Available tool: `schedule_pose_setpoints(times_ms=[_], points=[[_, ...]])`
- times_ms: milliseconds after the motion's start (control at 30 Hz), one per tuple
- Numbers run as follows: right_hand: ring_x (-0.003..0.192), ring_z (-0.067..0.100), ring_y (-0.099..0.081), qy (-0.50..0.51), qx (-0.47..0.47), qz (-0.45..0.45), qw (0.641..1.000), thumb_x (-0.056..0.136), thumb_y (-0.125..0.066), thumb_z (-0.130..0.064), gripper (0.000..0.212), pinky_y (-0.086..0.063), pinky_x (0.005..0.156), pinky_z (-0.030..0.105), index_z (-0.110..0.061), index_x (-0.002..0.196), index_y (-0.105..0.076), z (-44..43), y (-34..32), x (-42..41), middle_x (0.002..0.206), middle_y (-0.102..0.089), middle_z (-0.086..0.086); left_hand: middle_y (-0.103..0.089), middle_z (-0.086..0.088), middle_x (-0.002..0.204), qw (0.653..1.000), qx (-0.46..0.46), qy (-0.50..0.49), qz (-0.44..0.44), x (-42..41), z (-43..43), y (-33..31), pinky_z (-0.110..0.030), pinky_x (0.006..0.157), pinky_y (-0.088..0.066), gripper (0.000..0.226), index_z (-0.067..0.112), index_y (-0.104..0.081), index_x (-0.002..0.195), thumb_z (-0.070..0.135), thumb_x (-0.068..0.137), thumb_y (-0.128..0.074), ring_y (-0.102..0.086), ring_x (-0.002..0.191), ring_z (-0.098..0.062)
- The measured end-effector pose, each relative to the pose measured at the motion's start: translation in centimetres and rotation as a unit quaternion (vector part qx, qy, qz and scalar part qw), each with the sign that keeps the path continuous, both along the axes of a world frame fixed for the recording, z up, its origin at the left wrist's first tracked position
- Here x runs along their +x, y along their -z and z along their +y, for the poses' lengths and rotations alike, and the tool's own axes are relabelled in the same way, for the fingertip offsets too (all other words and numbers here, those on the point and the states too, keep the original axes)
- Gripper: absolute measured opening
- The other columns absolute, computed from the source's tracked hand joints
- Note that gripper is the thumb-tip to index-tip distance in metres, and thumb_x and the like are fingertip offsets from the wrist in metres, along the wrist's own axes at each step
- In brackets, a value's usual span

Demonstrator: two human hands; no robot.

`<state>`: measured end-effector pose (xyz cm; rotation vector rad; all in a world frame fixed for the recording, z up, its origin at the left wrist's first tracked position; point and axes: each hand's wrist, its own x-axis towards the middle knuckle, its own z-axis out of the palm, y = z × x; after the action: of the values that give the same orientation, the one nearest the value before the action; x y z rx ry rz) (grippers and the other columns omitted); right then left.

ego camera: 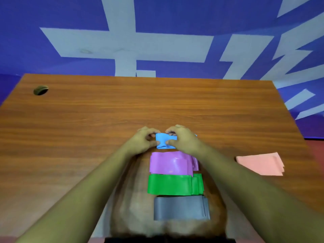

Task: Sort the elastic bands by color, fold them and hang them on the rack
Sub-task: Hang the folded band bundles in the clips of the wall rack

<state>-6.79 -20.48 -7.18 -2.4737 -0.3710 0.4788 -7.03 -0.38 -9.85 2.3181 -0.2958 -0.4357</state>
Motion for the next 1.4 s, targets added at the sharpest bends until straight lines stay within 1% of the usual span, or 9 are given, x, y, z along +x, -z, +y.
schedule_pose_setpoints(times_ms=[133,300,400,533,733,800,900,1167,1400], points=[[0.114,0.029,-0.052,0.009,-0.054,0.024,0.998,0.082,-0.073,-0.023,0.050,-0.038,0.103,0.040,-0.022,0.130,-0.060,0.7,0.3,0.3,0.116,-0.058,0.008,-0.055,-0.003,0.094,0.999,-0.017,-0.020,0.030,0.2,-0.2,-1.0,-0.012,0.074,-0.039,0.033,0.016,-0.067,0.104,0.008,0.074,-0.080,-0.050,0.080,-0.005],[0.112,0.028,-0.047,0.004,-0.065,0.044,0.997,0.079,-0.070,-0.023,0.043,-0.035,0.098,0.037,-0.032,0.120,-0.065,1.3,0.0,0.4,0.111,-0.051,0.002,-0.067,-0.009,0.095,0.998,0.008,0.007,0.061,1.2,-0.8,-2.0,-0.034,0.088,-0.045,0.027,0.011,-0.070,0.092,0.011,0.068,-0.083,-0.057,0.095,-0.024],[0.111,0.019,-0.042,-0.003,-0.068,0.020,0.997,0.076,-0.068,-0.023,0.034,-0.027,0.088,0.032,-0.031,0.109,-0.067,1.2,-1.9,1.1,0.111,-0.051,-0.006,-0.061,-0.007,0.093,0.996,-0.011,0.006,0.083,1.9,-0.9,-3.7,-0.027,0.083,-0.042,0.024,0.009,-0.070,0.089,0.010,0.069,-0.084,-0.053,0.089,-0.018],[0.109,0.011,-0.045,-0.034,-0.017,0.022,0.999,0.064,-0.052,-0.042,0.043,-0.030,0.093,0.034,-0.027,0.102,-0.065,0.8,-6.4,2.5,0.111,-0.057,-0.013,-0.049,0.005,0.087,0.991,-0.072,-0.003,0.117,3.3,-0.6,-7.9,-0.005,0.066,-0.035,0.020,0.013,-0.067,0.085,0.005,0.073,-0.081,-0.048,0.079,-0.007],[0.089,0.008,-0.051,-0.056,0.053,0.013,0.997,0.077,-0.066,-0.030,0.011,-0.039,0.077,0.031,-0.034,0.086,-0.060,0.2,-16.0,4.1,0.087,-0.057,-0.014,-0.050,0.004,0.093,0.995,-0.059,0.051,0.069,5.6,0.7,-17.8,-0.010,0.070,-0.042,0.026,0.022,-0.066,0.076,0.007,0.068,-0.085,-0.051,0.081,-0.004],[0.089,0.010,-0.054,-0.044,0.077,0.004,0.996,0.079,-0.068,-0.033,0.010,-0.041,0.074,0.028,-0.031,0.084,-0.060,0.8,-20.1,4.1,0.091,-0.061,-0.011,-0.056,0.011,0.090,0.995,-0.062,0.063,0.052,6.1,1.1,-22.0,-0.012,0.071,-0.042,0.028,0.027,-0.065,0.072,0.006,0.069,-0.083,-0.053,0.079,0.003],[0.076,0.011,-0.056,-0.023,0.097,0.010,0.995,0.084,-0.070,-0.027,0.010,-0.045,0.072,0.030,-0.026,0.083,-0.060,2.0,-26.3,4.3,0.089,-0.065,-0.007,-0.059,0.019,0.058,0.996,-0.046,0.073,0.037,6.9,1.9,-28.4,-0.013,0.055,-0.038,0.016,0.019,-0.067,0.075,0.008,0.074,-0.078,-0.049,0.051,0.004],[0.070,0.015,-0.056,0.001,0.097,-0.044,0.994,0.085,-0.071,-0.017,0.010,-0.049,0.068,0.034,-0.020,0.081,-0.062,2.4,-38.6,6.5,0.080,-0.065,0.002,-0.069,-0.003,0.078,0.990,-0.056,0.127,-0.003,8.4,3.9,-40.8,-0.022,0.065,-0.046,0.016,0.017,-0.064,0.088,0.017,0.080,-0.078,-0.057,0.067,-0.008],[0.056,0.000,-0.046,0.033,0.160,-0.077,0.984,0.087,-0.072,-0.021,0.010,-0.037,0.055,0.016,-0.013,0.086,-0.066,0.4,-44.1,6.7,0.068,-0.059,-0.007,-0.061,0.022,0.066,0.992,-0.022,0.096,-0.073,8.5,3.9,-47.1,-0.017,0.063,-0.041,0.007,0.027,-0.064,0.086,0.026,0.092,-0.061,-0.054,0.061,0.004]])
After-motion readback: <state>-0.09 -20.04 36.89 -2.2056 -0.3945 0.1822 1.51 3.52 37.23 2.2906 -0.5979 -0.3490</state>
